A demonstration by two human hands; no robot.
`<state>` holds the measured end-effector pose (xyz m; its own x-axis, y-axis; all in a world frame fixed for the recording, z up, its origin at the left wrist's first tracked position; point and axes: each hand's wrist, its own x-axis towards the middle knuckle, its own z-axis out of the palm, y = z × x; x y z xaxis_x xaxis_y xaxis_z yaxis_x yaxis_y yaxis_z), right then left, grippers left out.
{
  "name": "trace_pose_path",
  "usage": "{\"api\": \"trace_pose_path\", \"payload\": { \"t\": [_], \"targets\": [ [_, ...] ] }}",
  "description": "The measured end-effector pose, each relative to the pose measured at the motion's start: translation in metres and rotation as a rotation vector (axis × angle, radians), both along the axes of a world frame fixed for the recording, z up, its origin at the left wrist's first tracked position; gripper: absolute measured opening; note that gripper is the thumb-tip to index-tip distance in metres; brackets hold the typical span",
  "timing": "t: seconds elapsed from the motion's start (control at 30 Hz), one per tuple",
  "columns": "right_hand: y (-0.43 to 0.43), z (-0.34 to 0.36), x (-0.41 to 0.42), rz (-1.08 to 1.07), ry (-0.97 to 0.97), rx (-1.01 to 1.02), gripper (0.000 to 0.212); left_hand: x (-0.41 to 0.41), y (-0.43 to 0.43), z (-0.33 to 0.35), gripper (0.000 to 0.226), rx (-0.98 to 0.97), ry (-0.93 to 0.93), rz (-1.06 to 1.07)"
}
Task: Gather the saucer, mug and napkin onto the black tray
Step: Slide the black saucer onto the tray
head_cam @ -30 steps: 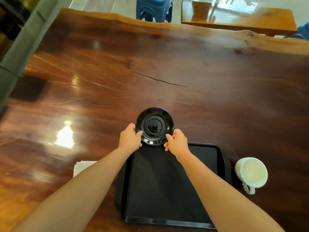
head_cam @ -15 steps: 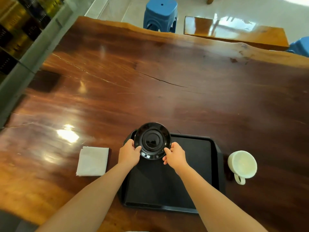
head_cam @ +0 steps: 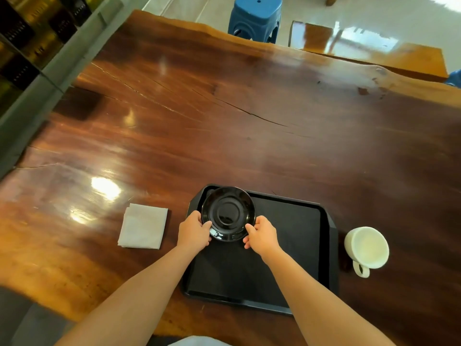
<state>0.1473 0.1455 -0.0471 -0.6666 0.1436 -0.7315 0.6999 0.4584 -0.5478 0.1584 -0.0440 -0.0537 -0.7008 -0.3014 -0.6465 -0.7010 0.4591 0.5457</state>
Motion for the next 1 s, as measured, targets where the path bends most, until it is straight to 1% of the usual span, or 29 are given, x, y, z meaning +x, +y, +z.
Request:
{"api": "trace_pose_path", "payload": {
  "t": [0.27, 0.5, 0.8, 1.0],
  "targets": [
    [0.000, -0.010, 0.001, 0.004, -0.017, 0.013, 0.012, -0.004, 0.001, -0.004, 0.020, -0.009, -0.026, -0.034],
    [0.003, -0.014, -0.002, 0.003, -0.043, 0.018, 0.014, -0.004, 0.005, -0.010, 0.033, -0.058, -0.022, -0.061],
    [0.005, -0.016, -0.002, 0.008, -0.045, 0.006, 0.007, -0.006, 0.011, -0.011, 0.034, -0.088, -0.046, -0.047],
    [0.006, -0.019, -0.002, 0.004, -0.059, -0.003, 0.009, -0.008, 0.016, -0.006, 0.031, -0.115, -0.080, -0.039]
  ]
}}
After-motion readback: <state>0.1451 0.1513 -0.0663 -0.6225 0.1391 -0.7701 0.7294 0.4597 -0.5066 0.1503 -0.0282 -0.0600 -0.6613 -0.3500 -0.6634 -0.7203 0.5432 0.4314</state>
